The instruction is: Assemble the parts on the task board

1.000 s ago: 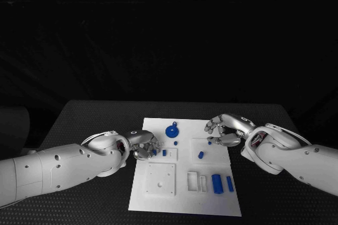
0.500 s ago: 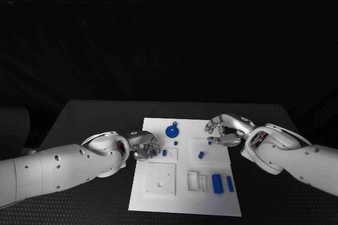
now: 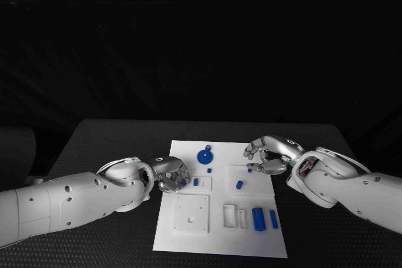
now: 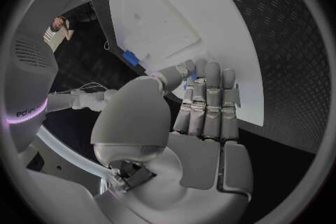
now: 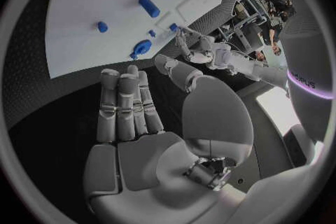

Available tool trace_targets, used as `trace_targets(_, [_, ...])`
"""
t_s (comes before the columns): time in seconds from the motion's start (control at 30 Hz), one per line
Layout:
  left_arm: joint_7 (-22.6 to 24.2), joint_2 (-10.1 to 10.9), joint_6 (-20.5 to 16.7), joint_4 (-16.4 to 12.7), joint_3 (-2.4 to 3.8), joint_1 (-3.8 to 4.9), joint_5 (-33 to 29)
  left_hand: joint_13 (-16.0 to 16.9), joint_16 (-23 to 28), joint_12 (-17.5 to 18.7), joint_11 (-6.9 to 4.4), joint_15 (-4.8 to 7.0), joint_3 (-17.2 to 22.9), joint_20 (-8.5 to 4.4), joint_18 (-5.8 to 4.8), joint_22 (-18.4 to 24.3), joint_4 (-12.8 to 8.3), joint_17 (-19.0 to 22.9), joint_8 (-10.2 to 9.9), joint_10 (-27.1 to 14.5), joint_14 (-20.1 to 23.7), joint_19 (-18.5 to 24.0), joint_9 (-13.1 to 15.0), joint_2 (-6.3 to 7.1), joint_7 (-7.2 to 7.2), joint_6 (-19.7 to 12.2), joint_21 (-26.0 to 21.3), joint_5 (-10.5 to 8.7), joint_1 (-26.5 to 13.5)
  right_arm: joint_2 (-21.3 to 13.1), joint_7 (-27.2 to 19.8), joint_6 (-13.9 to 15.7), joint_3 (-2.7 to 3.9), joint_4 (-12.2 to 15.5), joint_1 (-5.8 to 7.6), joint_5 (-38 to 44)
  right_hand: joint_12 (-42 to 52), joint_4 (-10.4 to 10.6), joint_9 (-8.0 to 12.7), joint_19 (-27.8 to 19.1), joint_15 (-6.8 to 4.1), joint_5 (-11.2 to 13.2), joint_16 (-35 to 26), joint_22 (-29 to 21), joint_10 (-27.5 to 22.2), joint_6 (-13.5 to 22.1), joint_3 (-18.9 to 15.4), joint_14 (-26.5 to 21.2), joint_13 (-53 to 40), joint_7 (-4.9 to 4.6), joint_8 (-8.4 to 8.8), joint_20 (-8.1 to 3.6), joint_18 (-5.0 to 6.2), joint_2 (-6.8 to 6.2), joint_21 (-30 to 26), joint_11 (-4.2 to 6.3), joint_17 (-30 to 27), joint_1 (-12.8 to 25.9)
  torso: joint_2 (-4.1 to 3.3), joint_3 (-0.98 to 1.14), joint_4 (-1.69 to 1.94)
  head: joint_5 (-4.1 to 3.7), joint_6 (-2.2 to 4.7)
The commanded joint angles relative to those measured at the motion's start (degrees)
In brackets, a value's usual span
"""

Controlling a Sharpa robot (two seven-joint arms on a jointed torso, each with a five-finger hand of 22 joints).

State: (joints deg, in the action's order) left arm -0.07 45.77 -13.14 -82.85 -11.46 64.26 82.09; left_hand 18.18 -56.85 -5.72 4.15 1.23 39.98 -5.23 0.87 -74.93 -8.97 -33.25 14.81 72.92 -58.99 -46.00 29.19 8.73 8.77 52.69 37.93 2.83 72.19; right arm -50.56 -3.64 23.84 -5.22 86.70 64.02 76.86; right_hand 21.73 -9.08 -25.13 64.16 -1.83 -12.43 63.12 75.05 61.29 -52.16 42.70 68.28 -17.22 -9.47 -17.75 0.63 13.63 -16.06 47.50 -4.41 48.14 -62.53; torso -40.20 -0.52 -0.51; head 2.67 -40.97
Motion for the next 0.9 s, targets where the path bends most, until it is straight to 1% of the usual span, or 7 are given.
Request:
trace_targets(0.03, [-0.42, 0.03, 0.84, 0.11, -0.08, -0.11, 0.42, 0.14, -0.28, -0.36, -0.09, 0.41, -0.26, -1.67, -0.29, -1.19, 0.23, -0.07, -0.14, 0.47, 0.01, -0.47, -0.01, 0.53, -0.06, -0.39, 0.25, -0.03, -0.1, 0.04, -0.5, -0.64, 0.02, 0.04, -0.03, 0.12, -0.18, 0.24, 0.08, 0.07, -0.16, -0.22, 0.2, 0.66, 0.51, 0.35, -0.13, -0.42, 0.1, -0.1, -0.36, -0.38, 1.37, 0.25, -0.36, 0.01, -0.06, 0.29, 0.01, 0.0, 0.02, 0.05, 0.01])
trace_targets(0.17, [-0.39, 0.0, 0.21, 0.24, -0.09, -0.11, 0.33, 0.19, -0.29, -0.37, -0.11, 0.44, -0.26, -1.72, -0.3, -1.17, 0.23, -0.07, -0.26, 0.45, 0.03, -0.49, -0.07, 0.65, 0.01, -0.64, 0.26, -0.03, -0.06, 0.08, -0.51, -0.65, 0.02, 0.05, -0.03, 0.12, -0.18, 0.23, 0.08, 0.07, -0.16, -0.23, 0.21, 0.67, 0.51, 0.35, -0.13, -0.42, 0.1, -0.1, -0.36, -0.39, 1.37, 0.25, -0.37, 0.01, -0.07, 0.29, 0.0, 0.0, -0.02, 0.05, 0.05])
trace_targets(0.23, [-0.43, -0.03, -0.07, 0.25, -0.09, -0.11, 0.32, 0.31, -0.3, -0.37, -0.11, 0.47, -0.2, -1.81, -0.39, -1.14, 0.26, -0.07, -0.82, 0.37, 0.04, -0.57, -0.31, 0.77, -0.67, -1.86, 0.24, -0.03, 0.11, 0.07, -0.5, -0.65, 0.02, 0.02, -0.03, 0.12, -0.19, 0.23, 0.09, 0.07, -0.16, -0.23, 0.21, 0.67, 0.51, 0.35, -0.13, -0.42, 0.1, -0.1, -0.36, -0.38, 1.37, 0.26, -0.37, 0.01, -0.07, 0.29, 0.0, 0.0, -0.02, 0.02, 0.13])
trace_targets(0.27, [-0.44, -0.04, -0.17, 0.27, -0.09, -0.11, 0.32, 0.33, -0.3, -0.37, -0.11, 0.47, -0.19, -1.83, -0.41, -1.14, 0.27, -0.06, -0.85, 0.35, 0.05, -0.57, -0.32, 0.77, -0.78, -1.96, 0.24, -0.03, 0.12, 0.07, -0.5, -0.65, 0.02, 0.02, -0.03, 0.12, -0.19, 0.23, 0.09, 0.08, -0.16, -0.23, 0.21, 0.67, 0.51, 0.35, -0.13, -0.42, 0.11, -0.1, -0.37, -0.38, 1.37, 0.26, -0.37, 0.01, -0.07, 0.29, -0.01, 0.0, -0.02, 0.0, 0.19])
trace_targets(0.5, [-0.59, -0.06, -0.3, 0.27, -0.09, -0.11, 0.32, 0.44, -0.31, -0.39, -0.11, 0.48, -0.19, -1.89, -0.46, -1.13, 0.29, -0.05, -1.12, 0.3, 0.04, -0.62, -0.42, 0.88, -1.03, -2.67, 0.22, -0.03, 0.23, 0.03, -0.48, -0.65, 0.02, 0.03, -0.03, 0.12, -0.18, 0.22, 0.09, 0.08, -0.16, -0.23, 0.22, 0.67, 0.52, 0.35, -0.13, -0.42, 0.11, -0.1, -0.37, -0.38, 1.37, 0.26, -0.38, 0.01, -0.08, 0.29, -0.02, 0.01, 0.0, -0.01, 0.14])
trace_targets(0.77, [-0.4, -0.03, -0.78, 0.33, -0.08, -0.11, 0.14, 0.8, -0.56, -0.61, -0.25, 0.61, -0.34, -2.06, -0.54, -1.18, 0.29, -0.15, -1.42, 0.49, -0.13, -0.81, -0.47, 1.35, -2.64, -3.93, 0.3, -0.04, 0.44, 0.04, -0.49, -0.68, 0.02, 0.01, -0.03, 0.12, -0.18, 0.22, 0.09, 0.08, -0.16, -0.23, 0.22, 0.67, 0.52, 0.35, -0.14, -0.42, 0.12, -0.1, -0.37, -0.39, 1.37, 0.26, -0.39, 0.01, -0.08, 0.29, -0.02, 0.0, 0.0, -0.06, 0.23])
trace_targets(0.9, [-0.17, -0.01, -1.08, 0.26, -0.08, -0.11, 0.05, 0.89, -0.64, -0.68, -0.29, 0.65, -0.37, -2.11, -0.55, -1.19, 0.25, -0.18, -1.49, 0.54, -0.17, -0.86, -0.48, 1.47, -2.85, -4.25, 0.33, -0.04, 0.52, 0.02, -0.49, -0.68, 0.02, -0.05, -0.03, 0.12, -0.18, 0.21, 0.09, 0.08, -0.16, -0.24, 0.23, 0.68, 0.53, 0.35, -0.14, -0.42, 0.12, -0.1, -0.38, -0.39, 1.37, 0.26, -0.39, 0.01, -0.09, 0.28, -0.01, -0.01, -0.03, -0.04, 0.25])
